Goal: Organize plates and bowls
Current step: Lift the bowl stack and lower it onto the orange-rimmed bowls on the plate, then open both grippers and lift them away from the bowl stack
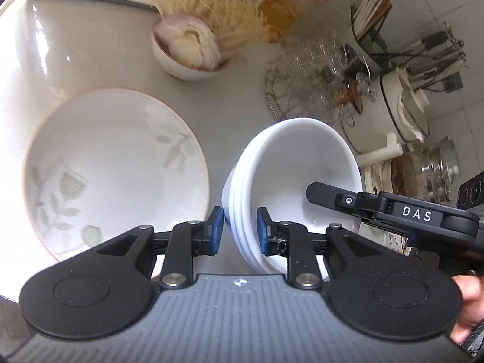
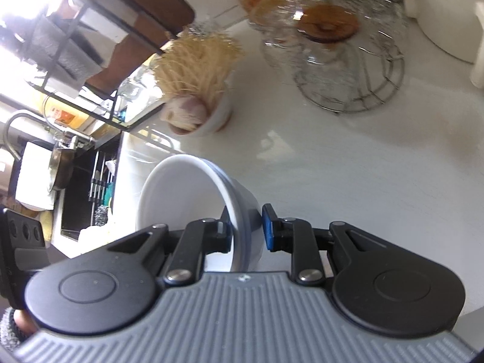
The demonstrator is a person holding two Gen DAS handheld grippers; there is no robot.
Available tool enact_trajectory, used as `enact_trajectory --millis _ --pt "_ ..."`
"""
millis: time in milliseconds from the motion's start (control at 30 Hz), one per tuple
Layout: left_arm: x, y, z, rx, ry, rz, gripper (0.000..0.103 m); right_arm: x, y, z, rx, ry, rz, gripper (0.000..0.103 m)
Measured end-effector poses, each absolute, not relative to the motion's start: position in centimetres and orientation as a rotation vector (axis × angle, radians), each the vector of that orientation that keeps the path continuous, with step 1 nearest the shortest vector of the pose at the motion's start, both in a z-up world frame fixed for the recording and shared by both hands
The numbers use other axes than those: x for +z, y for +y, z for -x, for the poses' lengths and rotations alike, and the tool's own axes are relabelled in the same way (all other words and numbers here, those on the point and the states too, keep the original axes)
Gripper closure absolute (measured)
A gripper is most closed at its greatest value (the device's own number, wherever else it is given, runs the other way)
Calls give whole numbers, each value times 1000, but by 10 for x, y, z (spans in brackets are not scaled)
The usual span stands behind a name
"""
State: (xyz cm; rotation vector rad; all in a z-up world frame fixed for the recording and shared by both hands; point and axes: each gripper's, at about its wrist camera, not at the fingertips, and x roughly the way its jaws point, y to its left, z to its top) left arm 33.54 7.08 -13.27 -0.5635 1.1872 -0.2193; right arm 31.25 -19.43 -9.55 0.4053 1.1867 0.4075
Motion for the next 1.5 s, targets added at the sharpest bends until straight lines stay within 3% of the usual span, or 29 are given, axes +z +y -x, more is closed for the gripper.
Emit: enact_trajectory --millis 667,1300,1500 --pt "-155 173 -322 -80 1160 617 77 -122 -82 -328 504 1239 -320 80" --pt "-190 188 -351 -158 1242 559 76 -158 -64 -335 361 1323 -335 80" --pt "-185 189 -354 -222 1236 533 57 -155 -64 -327 299 1309 -351 80"
